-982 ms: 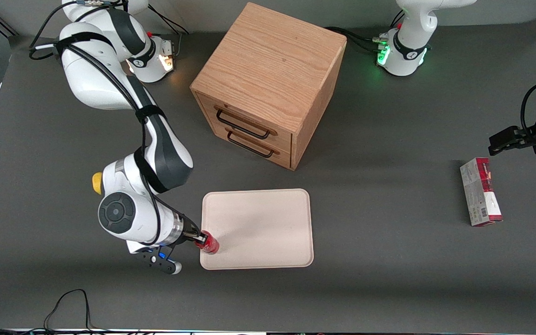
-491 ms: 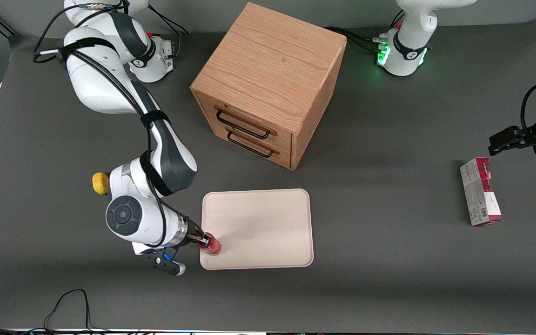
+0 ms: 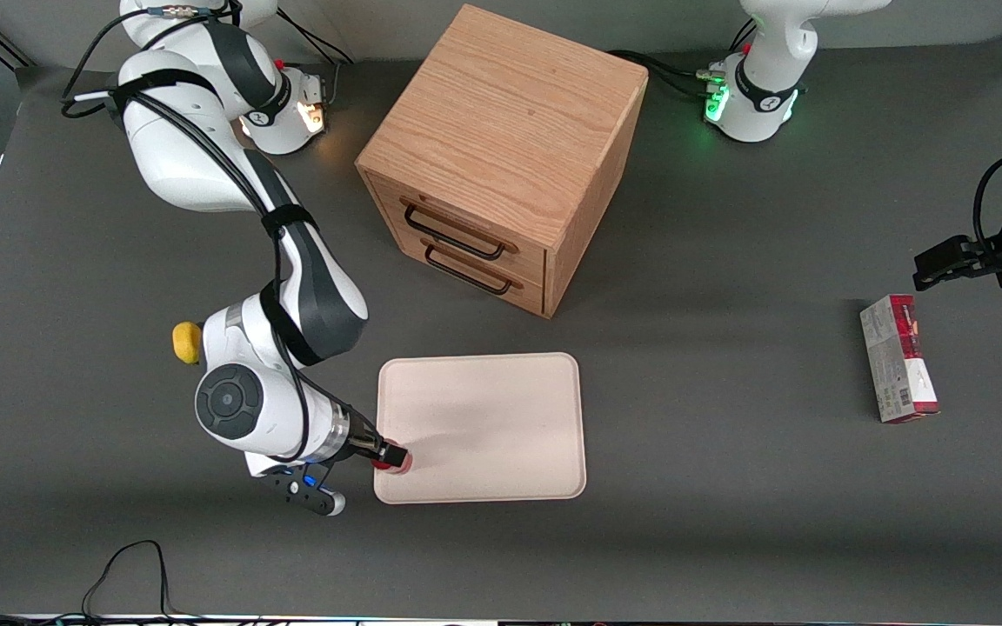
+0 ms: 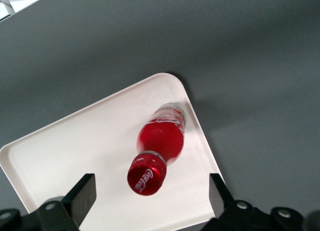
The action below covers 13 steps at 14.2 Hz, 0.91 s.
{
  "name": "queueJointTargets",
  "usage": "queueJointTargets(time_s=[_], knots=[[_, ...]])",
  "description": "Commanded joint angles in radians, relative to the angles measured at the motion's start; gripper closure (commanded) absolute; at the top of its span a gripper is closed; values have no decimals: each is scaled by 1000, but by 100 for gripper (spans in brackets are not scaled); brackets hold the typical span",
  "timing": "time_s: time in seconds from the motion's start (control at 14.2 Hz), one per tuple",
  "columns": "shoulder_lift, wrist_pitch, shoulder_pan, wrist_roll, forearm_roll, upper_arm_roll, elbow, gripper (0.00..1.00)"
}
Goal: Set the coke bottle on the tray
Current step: 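Open the right gripper to release the bottle on the tray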
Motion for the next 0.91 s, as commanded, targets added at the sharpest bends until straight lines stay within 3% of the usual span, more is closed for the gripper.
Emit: queueJointTargets(time_s=[0.0, 0.63, 0.84], knots=[[4, -1, 8, 30, -17, -1, 19, 0], [-25, -13, 8, 30, -17, -1, -3, 0], [-149, -111, -7, -56, -17, -4, -132, 0]])
